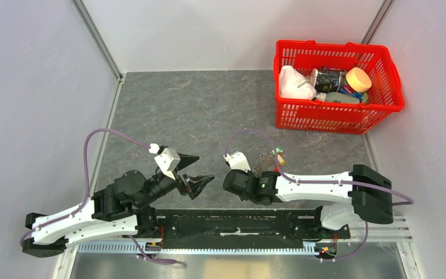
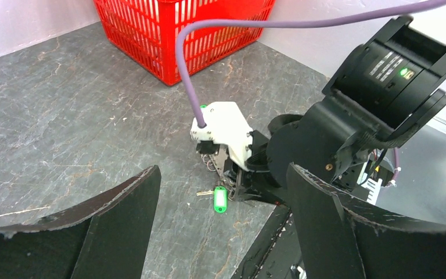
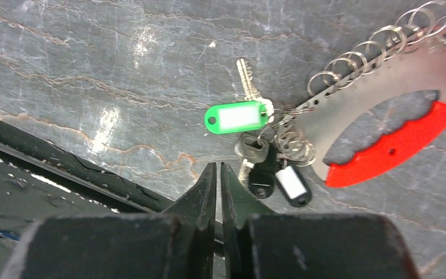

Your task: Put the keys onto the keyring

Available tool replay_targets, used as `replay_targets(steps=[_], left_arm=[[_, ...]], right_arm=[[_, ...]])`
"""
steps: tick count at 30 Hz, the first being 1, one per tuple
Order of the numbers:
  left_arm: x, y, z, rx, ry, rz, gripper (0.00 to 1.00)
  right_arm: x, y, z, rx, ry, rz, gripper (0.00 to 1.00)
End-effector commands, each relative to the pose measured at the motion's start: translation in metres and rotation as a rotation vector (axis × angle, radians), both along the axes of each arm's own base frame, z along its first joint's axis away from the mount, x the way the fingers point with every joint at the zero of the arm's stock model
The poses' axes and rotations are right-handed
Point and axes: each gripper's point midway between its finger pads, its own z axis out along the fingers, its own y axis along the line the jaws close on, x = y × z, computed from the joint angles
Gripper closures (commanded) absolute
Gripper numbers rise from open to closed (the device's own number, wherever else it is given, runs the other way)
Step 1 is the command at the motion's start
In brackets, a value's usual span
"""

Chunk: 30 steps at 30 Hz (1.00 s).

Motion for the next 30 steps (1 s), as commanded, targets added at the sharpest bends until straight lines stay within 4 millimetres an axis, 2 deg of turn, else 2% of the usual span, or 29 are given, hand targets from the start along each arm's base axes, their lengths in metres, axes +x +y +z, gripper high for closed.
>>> replay_targets(steps=[1,3,6,9,15,20,28,29,30], left_arm=[[0.004,0.001,0.002,-0.011,0.002,0.024,0.14],[0.004,0.0,0.003,-0.012,0.002,0.023,0.14],[0.004,-0.001,0.004,-0.011,-0.001,0.02,0.13],[0.003,-0.004,0.005,-0.007,-0.001,0.014,0.13],[0.002,-0.007,0.005,-0.009,0.0,0.003,0.13],[0.001,-0.008,0.005,-0.012,-0.001,-0.003,0.13],[0.0,-0.01,0.003,-0.018,0.003,-0.015,0.13],[-0.003,-0.002,0.013,-0.061,-0.01,-0.017,0.13],[-0.001,-0.01,0.002,-0.02,0.004,-0.017,0.13]], right_arm=[[0.015,-0.007,0.036,0.042,-0.082,-0.05,0.79],[0.02,-0.015,0.045,0.061,-0.096,-0.077,0.62],[0.031,-0.034,0.047,0.051,-0.099,-0.134,0.52],[0.043,-0.054,0.041,0.046,-0.08,-0.208,0.46],[0.055,-0.088,0.028,0.063,-0.063,-0.368,0.41],[0.056,-0.115,0.015,0.083,-0.038,-0.518,0.39],[0.053,-0.135,-0.005,0.073,-0.005,-0.676,0.37],[0.053,-0.137,-0.008,0.07,-0.002,-0.699,0.37],[0.052,-0.138,-0.01,0.067,0.001,-0.719,0.37]])
